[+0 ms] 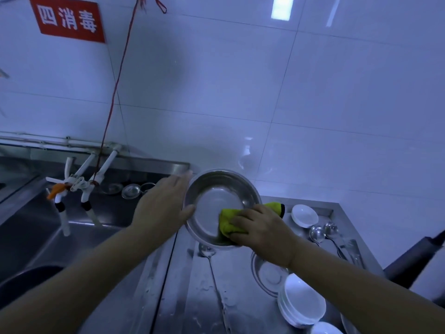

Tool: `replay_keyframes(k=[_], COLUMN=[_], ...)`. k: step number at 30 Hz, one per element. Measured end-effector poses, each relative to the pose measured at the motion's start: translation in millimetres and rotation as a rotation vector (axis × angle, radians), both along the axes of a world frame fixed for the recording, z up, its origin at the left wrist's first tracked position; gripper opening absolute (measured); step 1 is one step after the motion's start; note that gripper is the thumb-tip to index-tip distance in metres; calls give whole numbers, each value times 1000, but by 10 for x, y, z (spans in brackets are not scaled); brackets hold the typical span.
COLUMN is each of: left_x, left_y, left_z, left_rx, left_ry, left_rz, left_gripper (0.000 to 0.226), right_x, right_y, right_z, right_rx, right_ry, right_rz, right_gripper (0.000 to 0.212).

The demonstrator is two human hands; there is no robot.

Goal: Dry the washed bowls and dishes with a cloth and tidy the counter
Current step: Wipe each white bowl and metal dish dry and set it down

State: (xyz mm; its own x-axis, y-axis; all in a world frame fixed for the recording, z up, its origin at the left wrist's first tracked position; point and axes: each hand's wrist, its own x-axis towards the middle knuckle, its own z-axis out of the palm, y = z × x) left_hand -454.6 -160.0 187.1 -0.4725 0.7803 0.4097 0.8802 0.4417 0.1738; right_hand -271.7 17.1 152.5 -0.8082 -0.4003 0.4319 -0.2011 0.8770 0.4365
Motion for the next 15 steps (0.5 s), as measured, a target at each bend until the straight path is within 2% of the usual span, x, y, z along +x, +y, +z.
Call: replay_keyframes(k=[1,3,5,7,9,11,12,15], left_x=[111,328,449,456,437,422,412,374], left_y=[-15,-46,-45,-5,48,59,45,13], left_z=[-40,-135,-243,-316,-327,-313,-315,-321], left_rx=[54,61,-60,-90,-65,2,56,250], left_ry=[160,295,308,351,367,250,112,-573], left_rz=[-95,-309,-424,-459,-450,-404,-368,-210], left_gripper=[57,36,25,11,17,17,14,26], right_x=[2,1,-3,2,22,66,99,197], right_y=[4,8,9,6,14,71,113,208], right_z=[0,10,21,29,40,46,47,78], right_rx=[-11,-62,-116,-145,-149,-180,-232,-519], right_ry=[-12,-11,-13,-5,25,110,173,385], right_rz=[-34,-92,-119,-104,-84,-91,-113,-228], right_gripper=[16,20,20,17,11,8,12,29])
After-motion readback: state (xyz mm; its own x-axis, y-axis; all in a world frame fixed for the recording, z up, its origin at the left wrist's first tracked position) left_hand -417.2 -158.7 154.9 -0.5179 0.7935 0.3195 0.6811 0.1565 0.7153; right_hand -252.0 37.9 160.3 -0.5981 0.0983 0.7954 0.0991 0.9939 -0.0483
